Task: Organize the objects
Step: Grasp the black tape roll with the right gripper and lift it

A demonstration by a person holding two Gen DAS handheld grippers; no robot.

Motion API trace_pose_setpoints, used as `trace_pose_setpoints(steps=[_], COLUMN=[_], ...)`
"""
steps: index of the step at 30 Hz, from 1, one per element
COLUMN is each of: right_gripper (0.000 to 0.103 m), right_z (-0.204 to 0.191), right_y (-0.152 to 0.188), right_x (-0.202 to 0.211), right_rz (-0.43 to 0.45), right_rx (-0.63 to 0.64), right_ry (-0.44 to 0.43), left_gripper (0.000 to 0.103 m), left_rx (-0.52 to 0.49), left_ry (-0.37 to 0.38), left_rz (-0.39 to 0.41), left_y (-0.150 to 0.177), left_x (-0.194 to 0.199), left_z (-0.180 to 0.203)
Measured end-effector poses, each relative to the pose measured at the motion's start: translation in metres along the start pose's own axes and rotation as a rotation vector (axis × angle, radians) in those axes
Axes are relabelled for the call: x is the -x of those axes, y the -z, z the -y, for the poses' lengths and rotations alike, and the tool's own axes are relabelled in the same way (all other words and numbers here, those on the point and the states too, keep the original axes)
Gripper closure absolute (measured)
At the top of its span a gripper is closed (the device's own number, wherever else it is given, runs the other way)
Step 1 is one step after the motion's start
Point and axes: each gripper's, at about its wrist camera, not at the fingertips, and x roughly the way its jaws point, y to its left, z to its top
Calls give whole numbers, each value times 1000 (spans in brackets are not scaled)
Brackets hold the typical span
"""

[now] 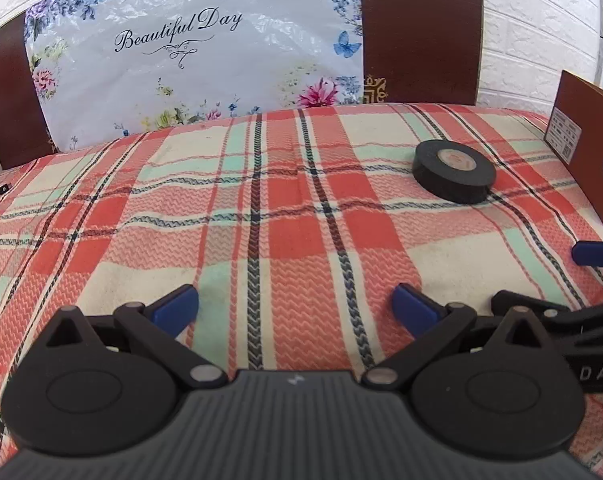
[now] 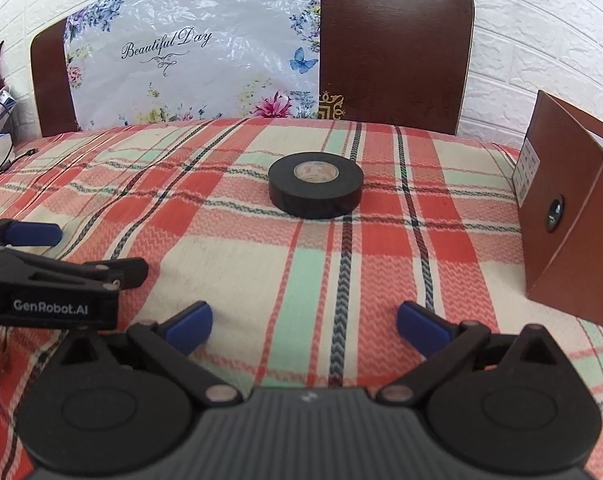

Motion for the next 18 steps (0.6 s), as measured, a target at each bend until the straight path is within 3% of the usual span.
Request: trace_pose_setpoints(steps=[10,18], right_gripper=[1,2], right_z=[12,12], right_y=[-28,-63], right_x=[-33,-79], right_rz=[5,30], right_rx=[-44,-4], right_ry=[35,46], left_gripper=[0,0], left_rx=[48,53], left_ry=[5,-3], left_rz=[13,20], left_y=[1,1], left_x=[0,0], left_z=[-8,-8])
